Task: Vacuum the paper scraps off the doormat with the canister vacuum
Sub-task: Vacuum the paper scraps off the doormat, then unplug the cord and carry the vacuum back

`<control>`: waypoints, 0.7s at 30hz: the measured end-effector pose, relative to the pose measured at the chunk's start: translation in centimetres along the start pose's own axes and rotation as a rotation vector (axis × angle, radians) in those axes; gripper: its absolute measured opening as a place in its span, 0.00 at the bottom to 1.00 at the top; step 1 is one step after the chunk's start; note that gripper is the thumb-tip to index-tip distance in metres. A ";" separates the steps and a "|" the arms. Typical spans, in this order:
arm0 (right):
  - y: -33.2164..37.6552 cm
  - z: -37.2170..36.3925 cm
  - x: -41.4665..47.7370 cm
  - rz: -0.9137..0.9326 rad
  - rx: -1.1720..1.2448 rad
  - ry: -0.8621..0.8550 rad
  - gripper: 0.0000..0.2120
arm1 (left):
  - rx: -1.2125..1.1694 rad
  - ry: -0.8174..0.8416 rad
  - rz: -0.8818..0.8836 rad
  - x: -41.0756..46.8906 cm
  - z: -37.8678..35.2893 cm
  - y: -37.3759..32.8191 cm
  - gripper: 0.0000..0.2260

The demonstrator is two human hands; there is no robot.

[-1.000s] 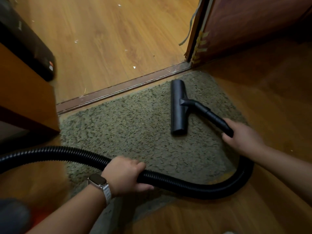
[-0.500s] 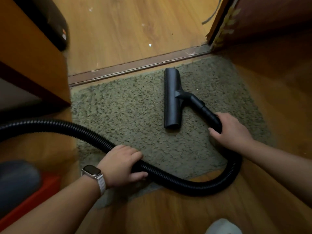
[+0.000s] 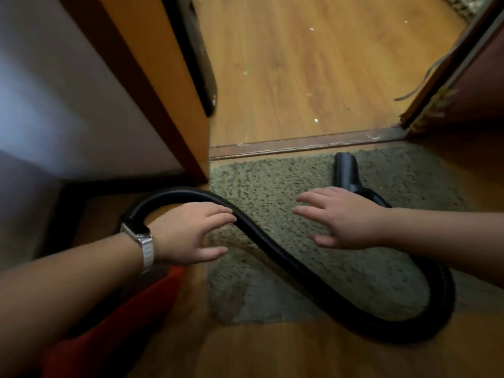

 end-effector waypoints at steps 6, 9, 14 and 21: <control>9.1 7.0 6.8 0.110 0.054 -0.095 0.29 | 0.040 -0.104 0.216 -11.1 5.1 2.8 0.28; 14.0 9.3 9.2 0.154 0.102 -0.131 0.28 | 0.065 -0.124 0.343 -17.6 5.8 3.3 0.28; 22.1 11.2 12.0 0.263 0.095 -0.158 0.26 | 0.010 -0.118 0.517 -28.0 4.6 3.4 0.29; 33.7 11.0 14.7 0.564 0.064 -0.120 0.26 | -0.089 -0.150 0.681 -38.7 0.6 2.4 0.28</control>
Point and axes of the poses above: each hand's wrist, its own x-axis towards the middle knuckle, its own z-axis out of the back of the hand, y = z × x, the point moved 6 cm from there along x, towards the middle knuckle, and after that the axes turned 8 degrees about -z, right-handed, at the moved point
